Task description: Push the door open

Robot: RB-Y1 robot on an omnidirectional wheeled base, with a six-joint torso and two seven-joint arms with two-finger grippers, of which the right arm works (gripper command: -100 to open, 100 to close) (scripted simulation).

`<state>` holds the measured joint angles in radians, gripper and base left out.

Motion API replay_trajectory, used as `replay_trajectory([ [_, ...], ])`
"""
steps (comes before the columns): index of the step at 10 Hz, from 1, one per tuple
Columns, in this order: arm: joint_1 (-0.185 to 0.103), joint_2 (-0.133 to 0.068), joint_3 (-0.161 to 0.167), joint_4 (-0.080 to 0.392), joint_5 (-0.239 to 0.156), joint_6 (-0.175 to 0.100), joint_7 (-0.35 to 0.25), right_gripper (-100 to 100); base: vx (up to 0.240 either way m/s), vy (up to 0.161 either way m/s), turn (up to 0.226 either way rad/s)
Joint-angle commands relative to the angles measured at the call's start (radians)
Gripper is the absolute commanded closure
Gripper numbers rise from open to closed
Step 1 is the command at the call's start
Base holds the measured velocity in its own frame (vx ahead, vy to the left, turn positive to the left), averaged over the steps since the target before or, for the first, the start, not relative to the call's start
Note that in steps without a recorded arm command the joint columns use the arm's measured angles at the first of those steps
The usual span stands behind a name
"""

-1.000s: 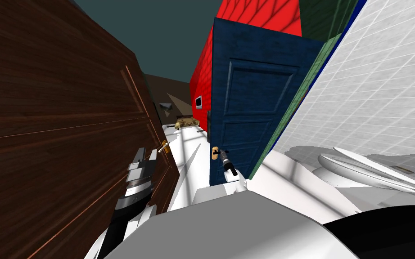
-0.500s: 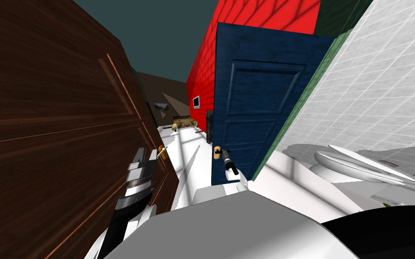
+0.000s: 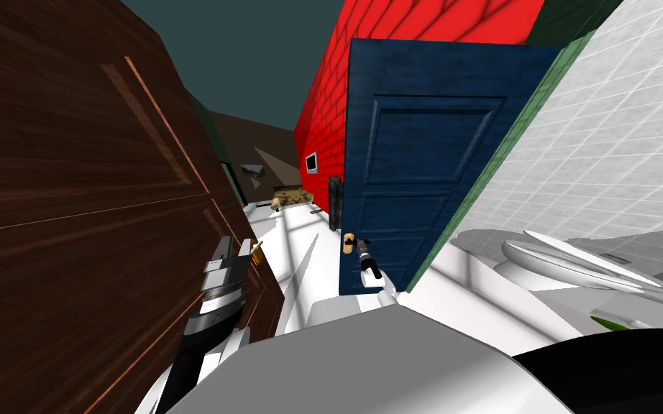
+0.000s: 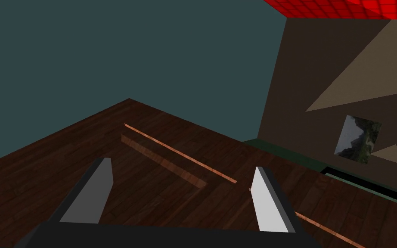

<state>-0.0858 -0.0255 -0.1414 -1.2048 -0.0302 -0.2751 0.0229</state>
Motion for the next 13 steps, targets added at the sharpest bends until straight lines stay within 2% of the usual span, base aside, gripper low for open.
replay_trajectory([
  [1,-0.003,-0.017,-0.011,-0.002,-0.007,-0.004,0.01,100,0.185,0.013,-0.077],
  [4,-0.008,-0.037,-0.031,0.002,-0.023,-0.006,0.036,100,0.212,-0.023,-0.105],
  [7,-0.014,-0.047,-0.05,0.005,-0.039,-0.008,0.061,100,0.23,-0.01,-0.115],
  [13,-0.022,-0.047,-0.083,0.011,-0.066,-0.012,0.104,100,0.169,0.019,-0.106],
])
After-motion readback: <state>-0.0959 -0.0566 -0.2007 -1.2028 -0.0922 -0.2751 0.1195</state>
